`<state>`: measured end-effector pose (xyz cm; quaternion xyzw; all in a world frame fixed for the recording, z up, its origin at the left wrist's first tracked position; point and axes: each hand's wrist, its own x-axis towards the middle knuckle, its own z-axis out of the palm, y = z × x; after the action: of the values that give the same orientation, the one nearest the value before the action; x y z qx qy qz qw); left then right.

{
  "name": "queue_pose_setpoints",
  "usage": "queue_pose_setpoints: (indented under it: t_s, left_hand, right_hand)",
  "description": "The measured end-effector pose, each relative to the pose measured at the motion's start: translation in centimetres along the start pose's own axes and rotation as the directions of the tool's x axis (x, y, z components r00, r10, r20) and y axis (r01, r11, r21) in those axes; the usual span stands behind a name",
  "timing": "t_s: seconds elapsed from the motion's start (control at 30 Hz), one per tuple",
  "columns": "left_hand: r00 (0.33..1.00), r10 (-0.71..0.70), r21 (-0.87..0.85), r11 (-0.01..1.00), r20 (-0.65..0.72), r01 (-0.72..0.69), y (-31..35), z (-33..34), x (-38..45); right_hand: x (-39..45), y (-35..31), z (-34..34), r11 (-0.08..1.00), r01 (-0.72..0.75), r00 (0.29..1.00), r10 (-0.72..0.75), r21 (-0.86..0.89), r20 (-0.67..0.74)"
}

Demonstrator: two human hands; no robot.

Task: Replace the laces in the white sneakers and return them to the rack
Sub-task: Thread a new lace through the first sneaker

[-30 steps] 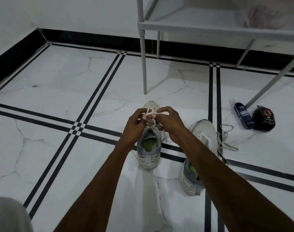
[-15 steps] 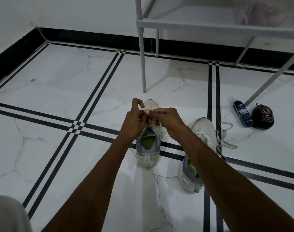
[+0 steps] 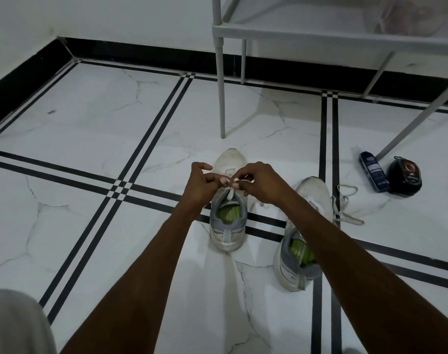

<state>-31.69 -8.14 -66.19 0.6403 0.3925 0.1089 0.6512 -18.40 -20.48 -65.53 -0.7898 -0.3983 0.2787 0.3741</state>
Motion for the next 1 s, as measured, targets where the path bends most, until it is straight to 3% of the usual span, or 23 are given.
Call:
queue_pose_setpoints:
  t_s: [0.1, 0.2, 0.27, 0.4, 0.63, 0.73, 0.8, 0.9, 0.93, 1.0]
  left_hand:
    - [1.000, 0.005, -0.010, 1.000, 0.008, -0.005, 0.3, 0.1, -0.2]
    - [1.000, 0.016, -0.035, 0.999, 0.002, -0.016, 0.3, -0.1, -0.3]
    - [0.997, 0.067, -0.065, 0.996, 0.047, -0.064, 0.1, -0.3, -0.3]
    - [0.973, 0.155, -0.046, 0.988, 0.169, -0.150, 0.1, -0.3, -0.2]
    - [0.974, 0.227, 0.154, 0.963, -0.020, -0.221, -1.2, -1.1, -0.2]
    - [0.985, 0.161, 0.109, 0.982, -0.055, -0.154, -2.7, -2.9, -0.9]
    - [0.993, 0.090, 0.001, 0.996, -0.077, -0.090, -3.6, -3.7, -1.3]
    - [0.994, 0.032, -0.122, 0.992, -0.104, -0.044, -4.0, -3.4, -1.5]
    - [0.994, 0.017, -0.156, 0.987, -0.110, -0.034, -4.1, -3.2, -1.5]
    - [0.993, 0.001, -0.190, 0.981, -0.116, -0.023, -4.2, -3.1, -1.6]
  right_hand:
    - [0.2, -0.6, 0.2, 0.965, 0.092, 0.986, -0.122, -0.244, -0.111]
    - [0.0, -0.8, 0.9, 0.960, 0.041, 0.959, -0.115, -0.275, -0.259]
    - [-0.3, -0.7, 1.8, 0.987, 0.033, 0.946, -0.082, -0.159, -0.313]
    - [0.1, -0.6, 2.8, 0.971, 0.020, 0.939, 0.063, 0.237, -0.338]
    - [-0.9, 1.0, 0.2, 0.815, -0.156, 0.947, 0.284, 0.557, -0.152]
    - [-3.0, 3.0, -1.3, 0.642, -0.316, 0.887, 0.462, 0.699, -0.023]
    - [-4.2, 4.4, -1.4, 0.570, -0.400, 0.846, 0.531, 0.718, 0.049]
    - [-4.5, 4.5, -1.0, 0.537, -0.413, 0.831, 0.553, 0.735, 0.063]
    - [-4.3, 4.2, -1.1, 0.558, -0.398, 0.835, 0.549, 0.728, 0.035]
    - [-4.1, 4.0, -1.4, 0.699, -0.360, 0.858, 0.508, 0.618, -0.075]
